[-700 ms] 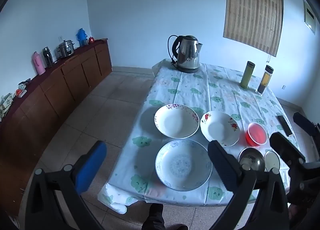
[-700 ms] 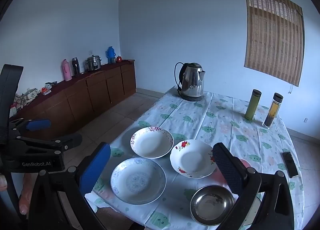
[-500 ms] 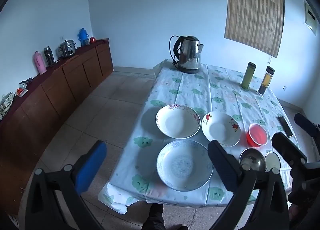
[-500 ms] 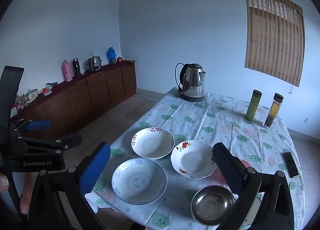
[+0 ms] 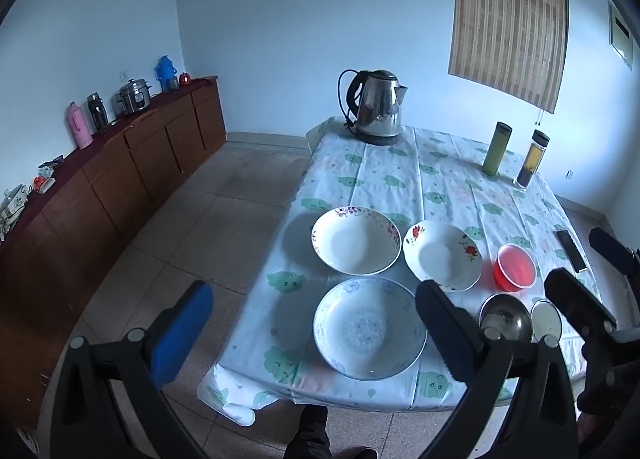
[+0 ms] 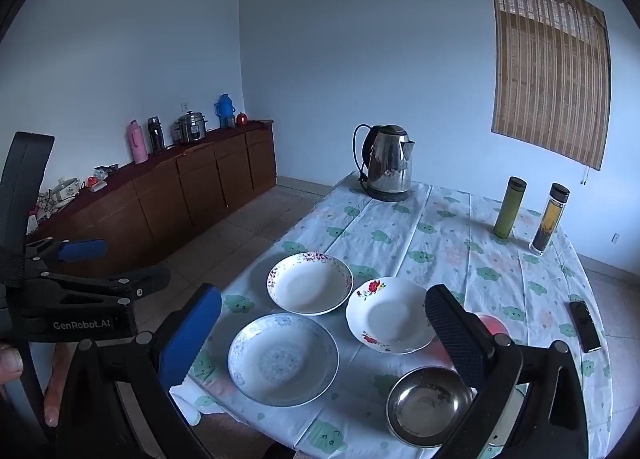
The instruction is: Organize plates and bowls
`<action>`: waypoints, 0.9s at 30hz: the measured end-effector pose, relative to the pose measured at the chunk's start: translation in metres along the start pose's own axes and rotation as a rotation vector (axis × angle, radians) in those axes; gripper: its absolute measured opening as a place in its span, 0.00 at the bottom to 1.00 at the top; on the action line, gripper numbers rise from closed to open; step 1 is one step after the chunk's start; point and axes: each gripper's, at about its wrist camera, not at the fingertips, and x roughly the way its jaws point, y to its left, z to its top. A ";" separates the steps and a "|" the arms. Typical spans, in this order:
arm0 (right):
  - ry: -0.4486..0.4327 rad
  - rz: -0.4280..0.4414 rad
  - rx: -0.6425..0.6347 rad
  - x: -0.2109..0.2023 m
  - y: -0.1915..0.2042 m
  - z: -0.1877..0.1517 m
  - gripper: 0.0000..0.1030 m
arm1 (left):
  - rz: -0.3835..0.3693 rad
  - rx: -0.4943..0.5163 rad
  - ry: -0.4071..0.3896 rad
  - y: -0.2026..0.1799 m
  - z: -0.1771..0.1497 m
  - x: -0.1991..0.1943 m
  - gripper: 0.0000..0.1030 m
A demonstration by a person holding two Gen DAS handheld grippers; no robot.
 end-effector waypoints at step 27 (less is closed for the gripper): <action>0.025 0.010 0.007 0.012 0.008 -0.005 1.00 | -0.005 0.003 0.009 0.000 -0.011 0.006 1.00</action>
